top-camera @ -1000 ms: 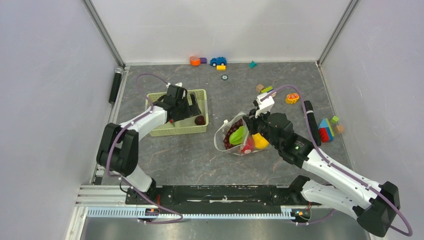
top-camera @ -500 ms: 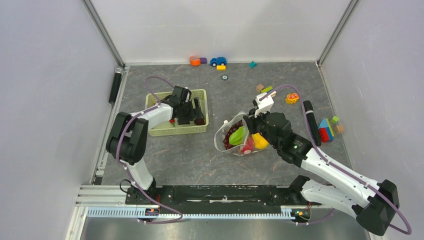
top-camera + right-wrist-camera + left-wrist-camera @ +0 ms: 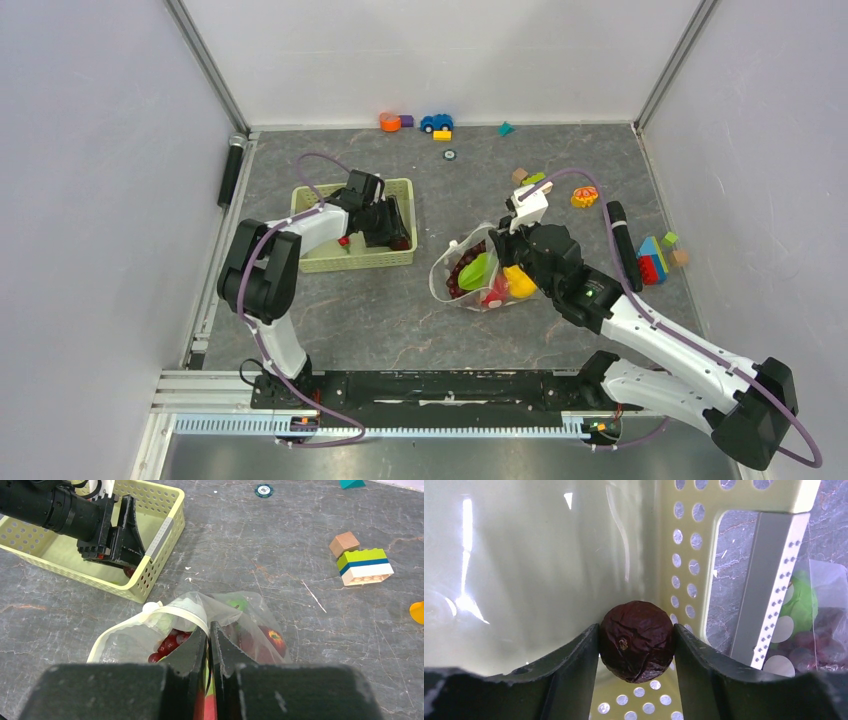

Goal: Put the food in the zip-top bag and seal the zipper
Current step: Pick up the fake fruit from the bin, then place the fake fruit in the zipper food storage bag.

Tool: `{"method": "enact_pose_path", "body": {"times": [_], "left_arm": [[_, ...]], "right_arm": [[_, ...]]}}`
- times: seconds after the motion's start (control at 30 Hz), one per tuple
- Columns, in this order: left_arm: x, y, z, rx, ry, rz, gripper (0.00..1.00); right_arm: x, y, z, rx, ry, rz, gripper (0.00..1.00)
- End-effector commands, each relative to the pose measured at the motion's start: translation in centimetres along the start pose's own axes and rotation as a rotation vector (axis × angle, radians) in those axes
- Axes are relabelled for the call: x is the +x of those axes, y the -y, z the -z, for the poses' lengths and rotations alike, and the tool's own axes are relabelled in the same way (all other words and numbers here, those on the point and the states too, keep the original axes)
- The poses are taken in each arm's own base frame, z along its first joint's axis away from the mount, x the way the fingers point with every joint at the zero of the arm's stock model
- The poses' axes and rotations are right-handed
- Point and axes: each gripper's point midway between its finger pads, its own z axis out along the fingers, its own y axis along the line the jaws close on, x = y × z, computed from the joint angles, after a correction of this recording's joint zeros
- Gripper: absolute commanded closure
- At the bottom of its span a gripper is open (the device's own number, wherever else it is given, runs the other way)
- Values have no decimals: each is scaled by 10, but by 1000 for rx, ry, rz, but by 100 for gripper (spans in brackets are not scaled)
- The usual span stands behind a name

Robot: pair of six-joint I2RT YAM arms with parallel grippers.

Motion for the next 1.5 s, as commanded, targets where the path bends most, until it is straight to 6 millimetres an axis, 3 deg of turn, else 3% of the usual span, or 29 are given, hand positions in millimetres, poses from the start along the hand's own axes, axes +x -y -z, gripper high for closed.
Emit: {"method": "enact_pose_path", "body": {"times": [0.0,0.37,0.53,0.73,0.87,1.13,1.33,1.47], "left_arm": [[4,9,-5,60,-29,-7,43],[-2,32,14,156,-14,-10,85],[-16,40,38,159,61,-24,90],[-36,29,77,60,214,-24,91],[-35,39,106,108,275,-50,91],[-16,91,156,386,321,-185,91],[22,150,194,605,350,-423,91],[63,193,210,725,365,-615,92]], "right_arm": [[-10,5,-1,39,27,-14,89],[-12,14,2,83,43,-30,90],[-13,17,5,97,51,-36,90],[-14,17,6,94,55,-39,90],[-16,16,6,88,59,-37,90],[-17,10,4,59,56,-38,90],[-18,7,5,43,60,-42,90],[-17,0,5,5,53,-45,90]]}}
